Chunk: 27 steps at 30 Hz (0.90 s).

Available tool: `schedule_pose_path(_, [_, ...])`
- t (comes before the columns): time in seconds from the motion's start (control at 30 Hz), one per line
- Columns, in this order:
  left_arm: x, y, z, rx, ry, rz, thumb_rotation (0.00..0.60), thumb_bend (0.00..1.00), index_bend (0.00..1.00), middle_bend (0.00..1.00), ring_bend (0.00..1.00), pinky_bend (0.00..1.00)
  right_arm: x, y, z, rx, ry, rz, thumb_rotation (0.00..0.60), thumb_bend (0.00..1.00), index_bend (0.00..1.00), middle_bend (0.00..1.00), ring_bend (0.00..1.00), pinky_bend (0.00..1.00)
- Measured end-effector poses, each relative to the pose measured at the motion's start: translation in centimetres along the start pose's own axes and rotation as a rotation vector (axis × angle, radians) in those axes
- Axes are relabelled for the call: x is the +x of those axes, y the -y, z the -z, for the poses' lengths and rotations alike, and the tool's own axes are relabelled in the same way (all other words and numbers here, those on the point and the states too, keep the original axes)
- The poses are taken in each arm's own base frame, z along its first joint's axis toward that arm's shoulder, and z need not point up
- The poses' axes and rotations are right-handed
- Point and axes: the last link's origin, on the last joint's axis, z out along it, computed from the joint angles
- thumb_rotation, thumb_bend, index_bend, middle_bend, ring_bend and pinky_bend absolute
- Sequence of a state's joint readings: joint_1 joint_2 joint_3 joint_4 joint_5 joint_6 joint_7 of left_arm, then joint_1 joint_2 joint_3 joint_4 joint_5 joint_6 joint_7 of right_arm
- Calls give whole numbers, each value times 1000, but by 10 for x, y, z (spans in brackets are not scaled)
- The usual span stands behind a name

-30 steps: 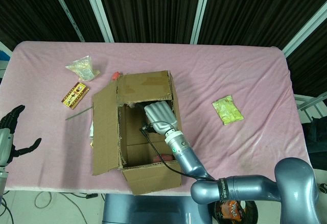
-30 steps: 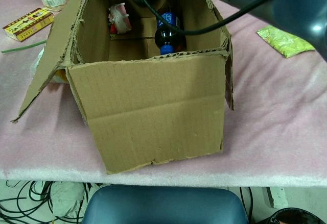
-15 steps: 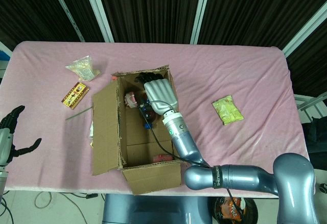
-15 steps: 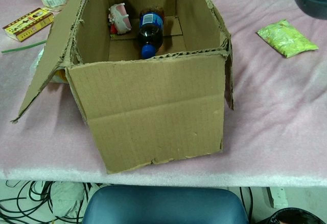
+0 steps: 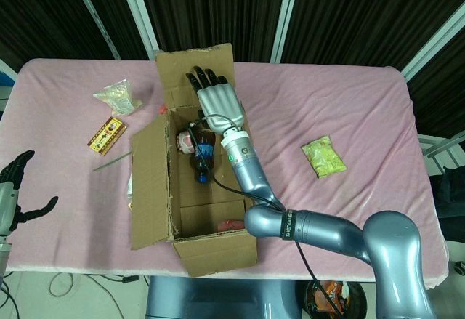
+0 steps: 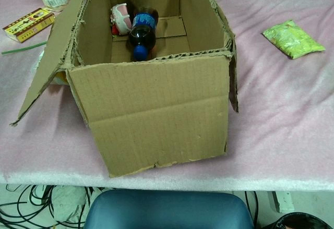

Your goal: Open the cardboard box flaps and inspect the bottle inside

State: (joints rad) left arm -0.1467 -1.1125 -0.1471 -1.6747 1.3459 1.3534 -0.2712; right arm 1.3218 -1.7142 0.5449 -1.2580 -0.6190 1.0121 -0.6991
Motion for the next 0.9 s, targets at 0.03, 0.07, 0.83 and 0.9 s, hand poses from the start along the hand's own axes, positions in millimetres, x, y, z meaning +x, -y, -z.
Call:
schedule_pose_path(0.03, [0,0,0,0,2,-1,600,217,23,32,33,70,-1,-1,0,-2,9,3,600,449,83,47,95,231])
schedule_pose_path(0.07, [-1,0,0,0,4,-2,600,217,23,32,33,70,-1,-2,0,-2,13,9,600,445,82,44,93,230])
schedule_pose_path(0.83, [-1,-1,2,-34,-11,-81,600,103,33,30,32,66,48,-96,69,-80,-80,118,600,264,0,0,37,229])
schedule_pose_path(0.9, [-1,-1,2,-42,-14,-114,600,103,30,26,21,57,51,-118,91,-108,-83,140,600,247,0,0,18,229])
